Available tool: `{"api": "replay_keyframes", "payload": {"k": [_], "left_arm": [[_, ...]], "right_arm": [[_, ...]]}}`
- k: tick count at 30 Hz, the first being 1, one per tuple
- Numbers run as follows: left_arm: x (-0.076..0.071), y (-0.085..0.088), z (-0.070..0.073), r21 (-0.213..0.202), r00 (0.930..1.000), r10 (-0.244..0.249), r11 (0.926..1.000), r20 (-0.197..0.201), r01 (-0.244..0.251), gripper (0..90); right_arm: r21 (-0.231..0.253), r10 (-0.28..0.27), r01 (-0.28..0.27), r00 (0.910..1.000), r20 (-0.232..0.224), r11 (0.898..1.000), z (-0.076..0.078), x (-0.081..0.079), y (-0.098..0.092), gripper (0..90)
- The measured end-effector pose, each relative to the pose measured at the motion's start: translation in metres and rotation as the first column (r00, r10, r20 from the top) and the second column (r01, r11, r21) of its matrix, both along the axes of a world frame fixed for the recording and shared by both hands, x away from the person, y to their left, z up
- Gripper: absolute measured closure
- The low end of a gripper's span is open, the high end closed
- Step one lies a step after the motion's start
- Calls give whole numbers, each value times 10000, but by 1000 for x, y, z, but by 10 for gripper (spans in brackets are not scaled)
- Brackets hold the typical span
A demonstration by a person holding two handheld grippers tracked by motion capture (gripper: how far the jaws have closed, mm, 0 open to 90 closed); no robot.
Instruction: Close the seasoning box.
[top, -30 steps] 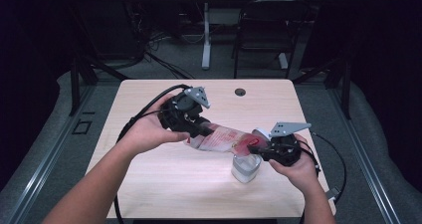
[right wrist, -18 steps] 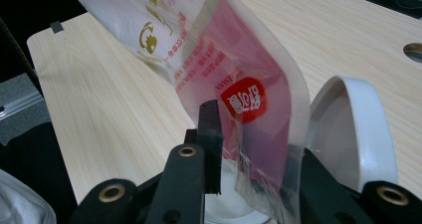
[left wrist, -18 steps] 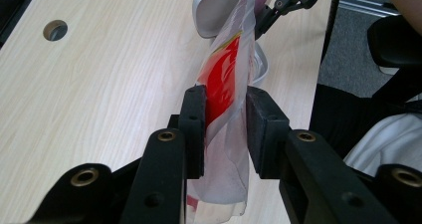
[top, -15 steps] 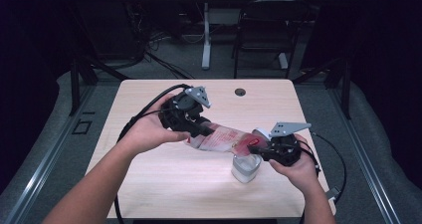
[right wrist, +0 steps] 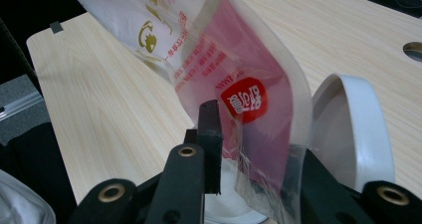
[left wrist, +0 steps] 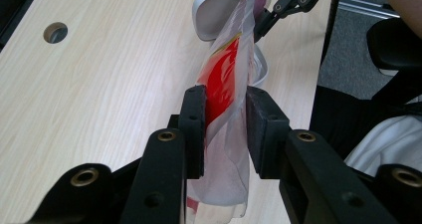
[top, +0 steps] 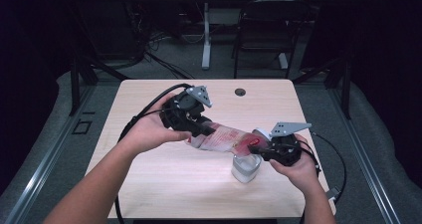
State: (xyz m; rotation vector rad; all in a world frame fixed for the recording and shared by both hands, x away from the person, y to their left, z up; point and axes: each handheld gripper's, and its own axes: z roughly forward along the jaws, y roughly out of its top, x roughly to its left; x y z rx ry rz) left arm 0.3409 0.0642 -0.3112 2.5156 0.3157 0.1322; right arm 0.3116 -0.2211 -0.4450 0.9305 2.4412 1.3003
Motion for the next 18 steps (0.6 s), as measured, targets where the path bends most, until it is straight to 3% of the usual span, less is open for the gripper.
{"api": "replay_keyframes", "payload": {"k": [18], "left_arm": [[2,-1,0,-118,10000,62,9999,-33,-63,715]], "right_arm": [[-56,70,-70,10000,-11,10000,-1,0,-1,822]]}}
